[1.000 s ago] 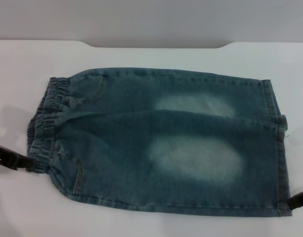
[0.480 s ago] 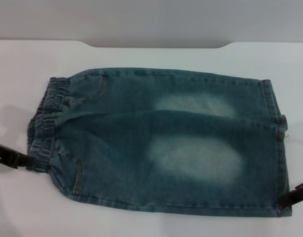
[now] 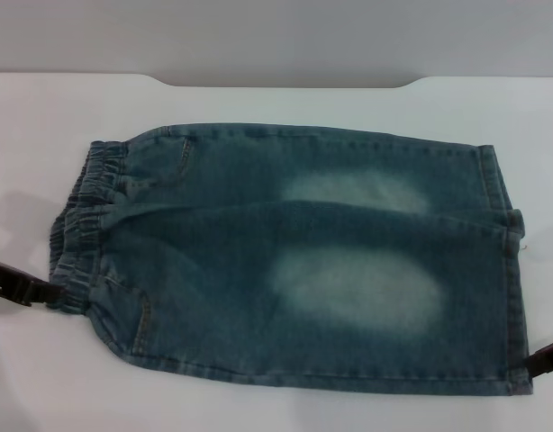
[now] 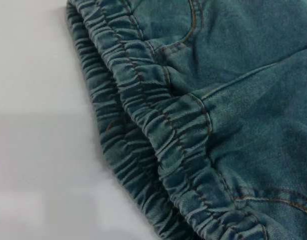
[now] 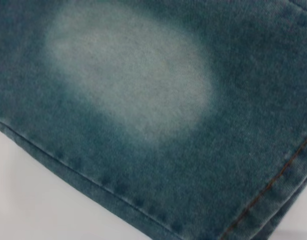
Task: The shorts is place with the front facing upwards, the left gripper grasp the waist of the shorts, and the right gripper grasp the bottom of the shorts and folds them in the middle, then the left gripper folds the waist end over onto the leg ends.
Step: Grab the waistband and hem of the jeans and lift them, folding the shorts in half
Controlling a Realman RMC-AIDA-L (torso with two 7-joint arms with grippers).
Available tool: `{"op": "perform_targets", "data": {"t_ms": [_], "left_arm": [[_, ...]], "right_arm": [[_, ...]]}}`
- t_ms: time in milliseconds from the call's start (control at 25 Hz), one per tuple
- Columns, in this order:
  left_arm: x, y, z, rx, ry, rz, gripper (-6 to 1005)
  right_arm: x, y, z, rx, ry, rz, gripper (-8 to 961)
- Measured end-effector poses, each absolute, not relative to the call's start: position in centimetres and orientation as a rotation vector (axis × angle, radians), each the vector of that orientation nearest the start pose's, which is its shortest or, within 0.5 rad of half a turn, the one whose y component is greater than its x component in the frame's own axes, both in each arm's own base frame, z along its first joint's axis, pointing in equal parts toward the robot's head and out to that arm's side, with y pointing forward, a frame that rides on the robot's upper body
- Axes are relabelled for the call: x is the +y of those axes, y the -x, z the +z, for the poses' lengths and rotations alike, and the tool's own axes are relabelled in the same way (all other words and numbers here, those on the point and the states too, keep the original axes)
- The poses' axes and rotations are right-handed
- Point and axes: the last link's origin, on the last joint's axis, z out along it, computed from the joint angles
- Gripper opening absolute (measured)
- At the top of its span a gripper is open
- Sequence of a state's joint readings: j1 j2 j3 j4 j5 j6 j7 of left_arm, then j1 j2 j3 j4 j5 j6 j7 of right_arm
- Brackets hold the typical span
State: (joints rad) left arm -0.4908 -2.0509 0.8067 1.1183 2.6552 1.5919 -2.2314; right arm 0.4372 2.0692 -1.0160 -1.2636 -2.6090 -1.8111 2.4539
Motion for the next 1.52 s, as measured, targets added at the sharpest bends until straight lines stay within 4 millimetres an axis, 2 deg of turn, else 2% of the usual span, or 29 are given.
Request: {"op": "perform_targets", "data": {"t_ms": [800, 1240, 1520], "left_arm": [[32.9, 30.9, 6.5, -1.341, 2.396, 0.268, 29], [32.9, 30.9, 6.6, -1.341, 2.395, 0.269, 29], [33.0, 30.8, 6.5, -1.338, 2.399, 0.271, 29]], "right_arm": [[29.1, -28.2, 3.4, 1.583, 2.508, -0.469, 177], [29.0, -28.4, 3.9, 1.581, 2.495, -0.465, 174], [29.2, -29.0, 4.0, 1.568, 2.45, -0.525, 172]]}}
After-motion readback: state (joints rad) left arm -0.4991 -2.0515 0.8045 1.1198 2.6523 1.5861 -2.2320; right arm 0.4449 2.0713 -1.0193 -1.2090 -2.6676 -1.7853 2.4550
